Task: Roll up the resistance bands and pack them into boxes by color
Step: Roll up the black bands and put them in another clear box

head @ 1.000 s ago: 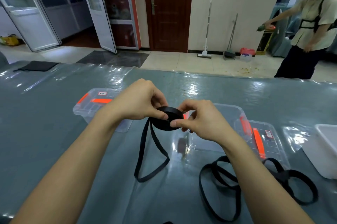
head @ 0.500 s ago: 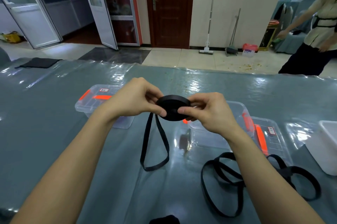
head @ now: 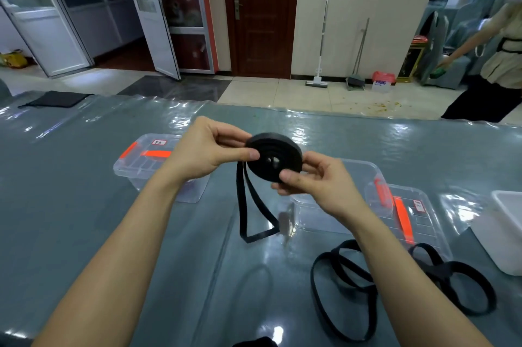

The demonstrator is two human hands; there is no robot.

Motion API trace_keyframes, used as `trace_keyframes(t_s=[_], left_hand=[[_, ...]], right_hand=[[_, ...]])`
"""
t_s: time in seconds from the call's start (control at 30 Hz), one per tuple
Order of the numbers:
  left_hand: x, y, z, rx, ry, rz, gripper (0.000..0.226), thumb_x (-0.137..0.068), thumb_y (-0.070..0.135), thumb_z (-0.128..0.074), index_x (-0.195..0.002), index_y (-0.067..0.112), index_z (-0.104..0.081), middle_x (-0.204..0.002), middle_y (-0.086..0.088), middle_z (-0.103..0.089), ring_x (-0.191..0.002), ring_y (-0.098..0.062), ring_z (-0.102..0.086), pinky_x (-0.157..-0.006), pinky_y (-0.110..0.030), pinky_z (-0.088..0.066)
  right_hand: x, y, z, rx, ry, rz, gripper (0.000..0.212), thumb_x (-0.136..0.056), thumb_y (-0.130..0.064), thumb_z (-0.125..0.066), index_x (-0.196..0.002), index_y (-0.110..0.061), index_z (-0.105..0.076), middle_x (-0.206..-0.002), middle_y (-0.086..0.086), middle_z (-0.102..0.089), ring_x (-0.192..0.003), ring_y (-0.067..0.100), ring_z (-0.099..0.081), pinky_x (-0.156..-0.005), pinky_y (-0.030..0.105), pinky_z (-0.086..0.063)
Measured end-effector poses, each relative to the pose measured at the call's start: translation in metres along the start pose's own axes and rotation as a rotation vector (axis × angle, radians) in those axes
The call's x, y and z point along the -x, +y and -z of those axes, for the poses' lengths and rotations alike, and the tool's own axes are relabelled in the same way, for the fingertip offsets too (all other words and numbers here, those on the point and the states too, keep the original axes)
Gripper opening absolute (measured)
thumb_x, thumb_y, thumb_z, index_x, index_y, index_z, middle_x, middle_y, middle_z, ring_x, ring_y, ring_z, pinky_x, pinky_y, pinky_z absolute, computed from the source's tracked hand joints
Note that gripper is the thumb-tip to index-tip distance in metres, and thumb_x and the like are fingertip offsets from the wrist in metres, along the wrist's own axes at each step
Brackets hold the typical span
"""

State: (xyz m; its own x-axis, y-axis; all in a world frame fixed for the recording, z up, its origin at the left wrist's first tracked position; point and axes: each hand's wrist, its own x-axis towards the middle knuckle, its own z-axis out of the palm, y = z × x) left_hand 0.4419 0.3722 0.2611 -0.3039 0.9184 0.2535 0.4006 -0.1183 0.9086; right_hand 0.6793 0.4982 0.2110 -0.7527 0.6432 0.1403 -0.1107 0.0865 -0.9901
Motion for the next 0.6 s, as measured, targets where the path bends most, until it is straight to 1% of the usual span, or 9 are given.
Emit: trace_keyframes(t_s=[0.07,0.13,0.2,0.23,0.3,0.37,0.47,0.53,0.6], left_hand=[[-0.002,0.003,0.000,-0.222,-0.100,0.025,0.028,-0.074,0.024,-0.100,-0.099,0.024,-0.089,-0.090,0.000,-0.085,-0.090,-0.018,-0.084,-0.094,-0.040,-0.066],[-0.005,0.009,-0.007,-0.481,-0.180,-0.011,0.021,-0.077,0.024,-0.099,-0.096,0.027,-0.089,-0.079,0.008,-0.083,-0.079,-0.008,-0.080,-0.083,-0.037,-0.066],[-0.008,0.017,-0.015,-0.689,-0.251,-0.060,0.017,-0.077,0.034,-0.097,-0.090,0.034,-0.087,-0.071,0.015,-0.078,-0.069,-0.001,-0.072,-0.073,-0.034,-0.061],[-0.009,0.020,-0.018,-0.757,-0.284,-0.064,0.017,-0.075,0.038,-0.097,-0.087,0.037,-0.085,-0.070,0.018,-0.077,-0.068,0.001,-0.070,-0.073,-0.033,-0.059],[-0.012,0.024,-0.020,-0.837,-0.315,-0.060,0.018,-0.073,0.044,-0.096,-0.085,0.039,-0.084,-0.069,0.024,-0.075,-0.069,0.004,-0.069,-0.075,-0.034,-0.059],[-0.014,0.021,-0.020,-0.829,-0.301,-0.057,0.018,-0.072,0.047,-0.095,-0.085,0.041,-0.083,-0.069,0.026,-0.075,-0.069,0.004,-0.069,-0.076,-0.036,-0.060],[-0.015,0.007,-0.016,-0.646,-0.262,-0.003,0.023,-0.072,0.037,-0.099,-0.091,0.037,-0.085,-0.076,0.018,-0.080,-0.077,-0.001,-0.076,-0.081,-0.039,-0.065],[-0.013,-0.007,-0.010,-0.448,-0.263,0.071,0.031,-0.070,0.023,-0.103,-0.095,0.029,-0.086,-0.084,0.010,-0.083,-0.084,-0.008,-0.081,-0.088,-0.039,-0.067],[-0.010,-0.020,-0.004,-0.271,-0.220,0.103,0.032,-0.071,0.014,-0.102,-0.097,0.022,-0.086,-0.091,0.001,-0.085,-0.089,-0.017,-0.083,-0.094,-0.041,-0.067]], right_hand=[[0.002,0.001,0.003,0.425,-0.021,-0.009,0.057,-0.081,-0.042,-0.093,-0.130,-0.026,-0.070,-0.124,-0.007,-0.077,-0.079,0.023,-0.082,-0.082,0.044,-0.066],[0.000,-0.005,0.000,0.696,-0.011,0.035,0.059,-0.077,-0.064,-0.088,-0.129,-0.043,-0.068,-0.120,-0.023,-0.073,-0.064,0.013,-0.078,-0.069,0.027,-0.061],[-0.006,-0.011,-0.007,0.770,-0.076,0.062,0.032,-0.085,-0.061,-0.083,-0.111,-0.044,-0.073,-0.102,-0.027,-0.075,-0.052,0.010,-0.073,-0.054,0.017,-0.050],[-0.010,-0.013,-0.010,0.805,-0.109,0.062,0.020,-0.089,-0.056,-0.082,-0.101,-0.041,-0.076,-0.092,-0.024,-0.076,-0.051,0.008,-0.072,-0.053,0.018,-0.050],[-0.015,-0.014,-0.013,0.875,-0.136,0.068,0.016,-0.091,-0.050,-0.081,-0.092,-0.035,-0.077,-0.075,-0.013,-0.077,-0.059,0.006,-0.073,-0.062,0.030,-0.058],[-0.017,-0.011,-0.013,0.951,-0.088,0.108,0.017,-0.092,-0.049,-0.080,-0.092,-0.032,-0.078,-0.069,-0.009,-0.076,-0.067,0.007,-0.073,-0.070,0.036,-0.060],[-0.017,-0.004,-0.010,0.922,0.038,0.185,0.014,-0.093,-0.046,-0.080,-0.093,-0.032,-0.078,-0.065,-0.009,-0.073,-0.064,0.009,-0.070,-0.064,0.032,-0.054],[-0.016,-0.001,-0.003,0.795,0.095,0.188,0.008,-0.093,-0.040,-0.082,-0.093,-0.032,-0.078,-0.062,-0.008,-0.073,-0.060,0.007,-0.072,-0.061,0.022,-0.048],[-0.016,0.000,0.002,0.558,0.124,0.145,0.005,-0.094,-0.030,-0.084,-0.094,-0.029,-0.079,-0.064,0.000,-0.075,-0.058,0.014,-0.075,-0.061,0.022,-0.052]])
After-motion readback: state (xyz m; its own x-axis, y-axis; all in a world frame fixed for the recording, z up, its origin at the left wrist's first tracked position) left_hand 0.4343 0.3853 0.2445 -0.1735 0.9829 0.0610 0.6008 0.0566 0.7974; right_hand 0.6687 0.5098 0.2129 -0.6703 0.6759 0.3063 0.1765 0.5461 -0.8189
